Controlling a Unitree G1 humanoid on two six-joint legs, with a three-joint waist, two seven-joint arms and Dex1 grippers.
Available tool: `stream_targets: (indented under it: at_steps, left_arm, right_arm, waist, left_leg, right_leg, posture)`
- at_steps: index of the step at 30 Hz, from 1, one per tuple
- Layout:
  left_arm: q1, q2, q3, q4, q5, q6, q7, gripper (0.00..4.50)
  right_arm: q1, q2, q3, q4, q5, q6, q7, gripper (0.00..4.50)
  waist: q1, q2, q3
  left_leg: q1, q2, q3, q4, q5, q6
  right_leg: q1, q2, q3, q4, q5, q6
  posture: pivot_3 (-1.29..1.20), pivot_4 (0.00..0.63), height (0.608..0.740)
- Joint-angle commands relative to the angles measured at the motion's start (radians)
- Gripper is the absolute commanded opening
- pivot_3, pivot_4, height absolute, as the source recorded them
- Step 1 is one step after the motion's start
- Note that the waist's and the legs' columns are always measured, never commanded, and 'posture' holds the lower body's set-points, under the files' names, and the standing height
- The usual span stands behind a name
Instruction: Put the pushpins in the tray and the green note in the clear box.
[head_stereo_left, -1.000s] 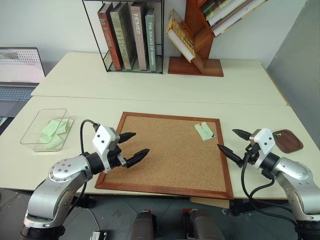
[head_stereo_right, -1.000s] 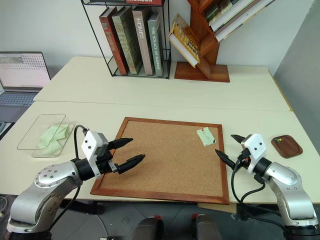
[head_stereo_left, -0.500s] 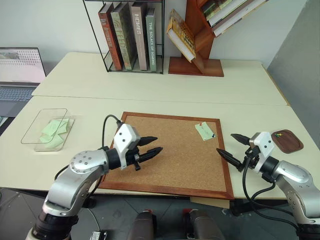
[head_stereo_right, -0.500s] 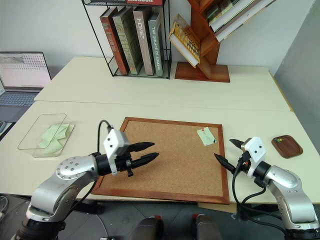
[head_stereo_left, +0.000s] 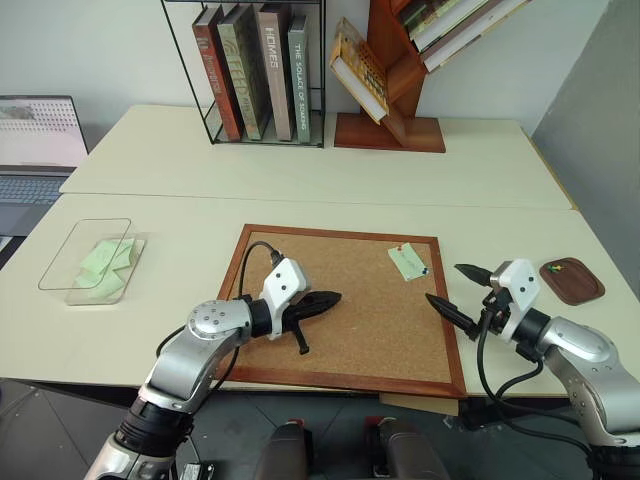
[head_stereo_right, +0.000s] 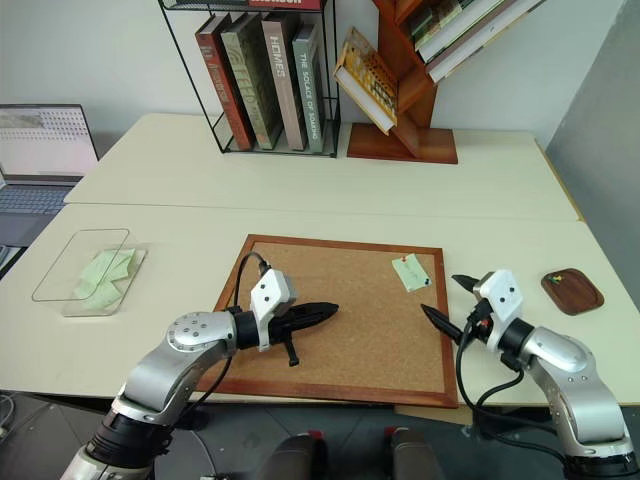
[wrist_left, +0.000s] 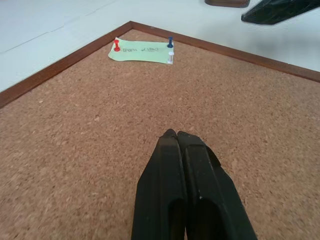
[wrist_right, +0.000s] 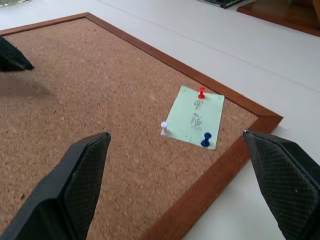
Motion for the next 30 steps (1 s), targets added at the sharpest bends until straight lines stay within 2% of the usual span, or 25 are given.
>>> stream_targets:
  at_steps: [1,6,11,20,23,25,26,30]
  left_arm:
    - [-0.024,-0.038,-0.032,0.057,0.04,-0.06,-0.002,0.01]
    - [-0.023,-0.059,-0.045,0.149,0.084,-0.104,0.001,0.01]
    - [-0.01,-0.056,-0.042,0.189,0.097,-0.133,-0.01,0.01]
    - [0.005,-0.061,-0.047,0.176,0.107,-0.135,-0.008,0.01]
    - [0.009,-0.063,-0.049,0.168,0.113,-0.131,-0.006,0.0]
    - [0.01,-0.065,-0.049,0.165,0.115,-0.129,-0.006,0.0]
    - [0.011,-0.065,-0.049,0.164,0.117,-0.129,-0.006,0.0]
    - [0.013,-0.067,-0.051,0.161,0.121,-0.128,-0.005,0.0]
  right_arm:
    - [-0.047,0.01,0.005,-0.048,0.013,0.034,-0.026,4.5]
    - [-0.127,0.034,0.037,-0.011,0.01,0.074,-0.048,4.5]
    - [-0.248,0.063,0.093,0.119,-0.04,0.119,-0.079,4.5]
    - [-0.471,0.157,0.182,0.458,-0.173,0.047,-0.127,4.5]
    - [-0.509,0.183,0.201,0.546,-0.215,0.002,-0.135,4.06]
    - [-0.526,0.196,0.205,0.591,-0.236,-0.022,-0.142,3.66]
    - [-0.535,0.202,0.204,0.614,-0.246,-0.034,-0.149,3.27]
    - [-0.562,0.223,0.196,0.682,-0.268,-0.068,-0.165,2.51]
  waist:
    - [0.001,0.0,0.0]
    - [0.0,0.0,0.0]
    - [-0.001,0.0,-0.001]
    - [-0.002,0.003,-0.002]
    - [-0.002,0.003,-0.002]
    - [-0.002,0.003,-0.002]
    - [-0.002,0.003,-0.002]
    - [-0.002,0.003,-0.002]
  left_leg:
    - [0.0,0.0,0.0,0.0,0.0,0.0]
    - [-0.001,0.0,0.0,0.0,0.0,0.0]
    - [0.0,0.0,0.0,0.0,0.0,0.0]
    - [0.001,0.0,0.0,0.0,0.0,0.0]
    - [0.001,0.0,0.0,0.0,0.0,0.0]
    - [0.001,0.0,0.001,0.0,0.0,0.0]
    - [0.0,0.0,0.0,0.0,0.0,0.0]
    - [0.001,0.0,0.0,0.0,0.0,0.0]
  right_leg:
    - [0.0,0.0,0.0,0.0,0.0,0.0]
    - [0.0,0.0,0.0,0.0,0.0,0.001]
    - [0.0,0.0,0.0,0.001,0.0,0.0]
    - [0.0,0.0,0.0,0.001,0.001,0.001]
    - [0.0,0.0,0.0,0.001,0.001,0.001]
    - [0.0,0.0,0.0,0.001,0.001,0.001]
    - [0.0,0.0,0.0,0.001,0.001,0.001]
    - [0.0,0.0,0.0,0.001,0.001,0.001]
  posture:
    - [0.0,0.15,0.74]
    - [0.0,0.15,0.74]
    - [0.0,0.15,0.74]
    - [0.0,0.15,0.74]
    - [0.0,0.15,0.74]
    - [0.0,0.15,0.74]
    - [0.0,0.15,0.74]
    - [0.0,0.15,0.74]
